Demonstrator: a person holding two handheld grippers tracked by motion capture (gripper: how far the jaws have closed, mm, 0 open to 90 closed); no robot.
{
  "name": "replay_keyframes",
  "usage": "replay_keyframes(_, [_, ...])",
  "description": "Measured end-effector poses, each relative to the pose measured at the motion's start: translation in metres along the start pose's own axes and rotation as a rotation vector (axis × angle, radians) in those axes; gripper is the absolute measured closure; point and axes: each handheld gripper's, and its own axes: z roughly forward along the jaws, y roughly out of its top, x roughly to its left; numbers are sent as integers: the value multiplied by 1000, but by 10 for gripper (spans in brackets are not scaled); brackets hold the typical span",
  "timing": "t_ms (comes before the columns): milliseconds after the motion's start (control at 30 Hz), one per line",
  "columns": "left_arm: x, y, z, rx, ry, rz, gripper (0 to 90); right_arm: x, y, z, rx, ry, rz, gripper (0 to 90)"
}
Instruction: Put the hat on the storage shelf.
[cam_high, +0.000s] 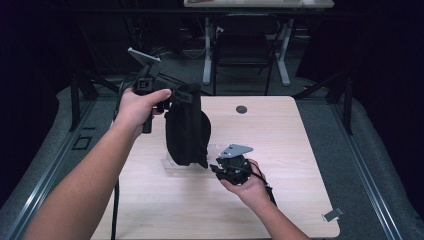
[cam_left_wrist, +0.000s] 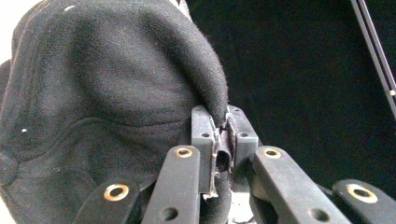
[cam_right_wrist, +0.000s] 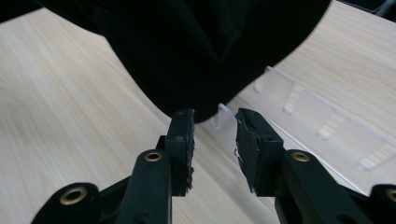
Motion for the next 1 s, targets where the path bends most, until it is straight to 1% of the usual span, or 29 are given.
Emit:
replay_keyframes(33, [0, 0, 0, 0, -1, -5, 843, 2, 1, 1, -2, 2, -1, 656])
replay_keyframes(167, [-1, 0, 1, 1, 0, -4, 843, 9, 6, 4, -6, 20, -15, 663])
replay_keyframes(200, [-1, 0, 1, -1, 2, -5, 843, 10, 7, 4, -5, 13, -18, 670])
replay_keyframes(233, [-1, 0, 1, -1, 3, -4, 843, 11, 8, 4, -7, 15, -18, 677])
replay_keyframes(267, [-1, 1, 0, 1, 5, 3, 843, 11, 9, 4, 0, 13, -27, 686])
replay_keyframes(300, [-1, 1, 0, 0, 5, 2, 843, 11, 10, 3, 0, 16, -29, 688])
replay_keyframes(333, [-1, 1, 0, 0, 5, 2, 843, 12, 10, 2, -13, 20, -18, 688])
replay_keyframes(500, [-3, 0, 2, 1, 9, 0, 842, 15, 12, -4, -24, 31, -38, 687])
replay_keyframes(533, [-3, 0, 2, 2, 8, 8, 843, 16, 12, -5, -29, 35, -35, 688])
replay_keyframes(567, [-3, 0, 2, 5, 6, 8, 843, 18, 13, -6, -34, 32, -39, 688])
replay_keyframes(633, [-4, 0, 3, 4, 5, 3, 842, 19, 14, -8, -34, 40, -45, 688])
replay_keyframes(667, [-4, 1, 3, 3, 5, 3, 843, 20, 15, -8, -42, 47, -46, 687])
replay_keyframes(733, [-5, 1, 4, 1, 6, 4, 842, 22, 16, -9, -40, 51, -54, 686])
replay_keyframes(800, [-5, 1, 5, 3, 5, 8, 842, 23, 17, -9, -43, 45, -63, 688])
replay_keyframes(833, [-6, 1, 6, 2, 4, 4, 842, 24, 18, -8, -52, 50, -56, 692])
replay_keyframes(867, [-6, 1, 6, 8, 2, 11, 842, 24, 19, -7, -48, 44, -59, 696])
replay_keyframes(900, [-6, 1, 6, 7, 2, 12, 842, 25, 20, -7, -45, 47, -57, 703])
replay_keyframes(933, [-7, 1, 7, 4, 1, 5, 842, 25, 21, -6, -49, 47, -56, 712])
replay_keyframes(1000, [-8, 1, 8, 9, 1, 9, 842, 27, 23, -4, -49, 53, -56, 736])
